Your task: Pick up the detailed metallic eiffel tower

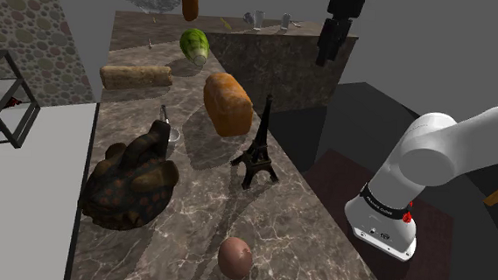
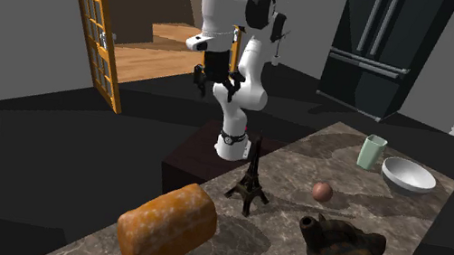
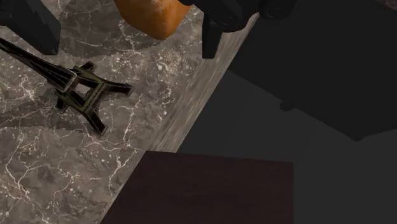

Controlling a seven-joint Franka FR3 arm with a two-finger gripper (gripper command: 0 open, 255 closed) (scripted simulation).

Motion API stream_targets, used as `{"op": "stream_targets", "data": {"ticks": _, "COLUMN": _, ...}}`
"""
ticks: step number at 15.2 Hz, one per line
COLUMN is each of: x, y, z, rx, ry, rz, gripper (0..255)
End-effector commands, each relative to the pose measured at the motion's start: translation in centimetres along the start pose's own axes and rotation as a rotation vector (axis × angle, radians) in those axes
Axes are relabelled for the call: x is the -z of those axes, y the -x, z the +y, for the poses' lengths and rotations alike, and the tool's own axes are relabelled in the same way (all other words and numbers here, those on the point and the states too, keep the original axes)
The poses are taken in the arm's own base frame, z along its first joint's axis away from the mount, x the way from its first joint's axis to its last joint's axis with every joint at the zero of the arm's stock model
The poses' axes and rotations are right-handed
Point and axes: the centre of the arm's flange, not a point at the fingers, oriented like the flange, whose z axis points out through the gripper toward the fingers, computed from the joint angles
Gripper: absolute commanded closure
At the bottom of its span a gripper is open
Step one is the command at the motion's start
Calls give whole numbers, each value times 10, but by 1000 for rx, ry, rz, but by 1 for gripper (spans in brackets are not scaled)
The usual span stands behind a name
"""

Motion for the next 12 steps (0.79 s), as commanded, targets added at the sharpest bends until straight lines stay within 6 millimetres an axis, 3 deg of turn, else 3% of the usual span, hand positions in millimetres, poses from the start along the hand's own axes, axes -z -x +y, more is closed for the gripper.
{"op": "stream_targets", "data": {"ticks": 1, "x": 0, "y": 0, "z": 0, "rx": 0, "ry": 0, "rz": 0, "gripper": 0}}
{"op": "stream_targets", "data": {"ticks": 12, "x": -123, "y": -107, "z": -56, "rx": -364, "ry": -140, "rz": -453, "gripper": 0}}
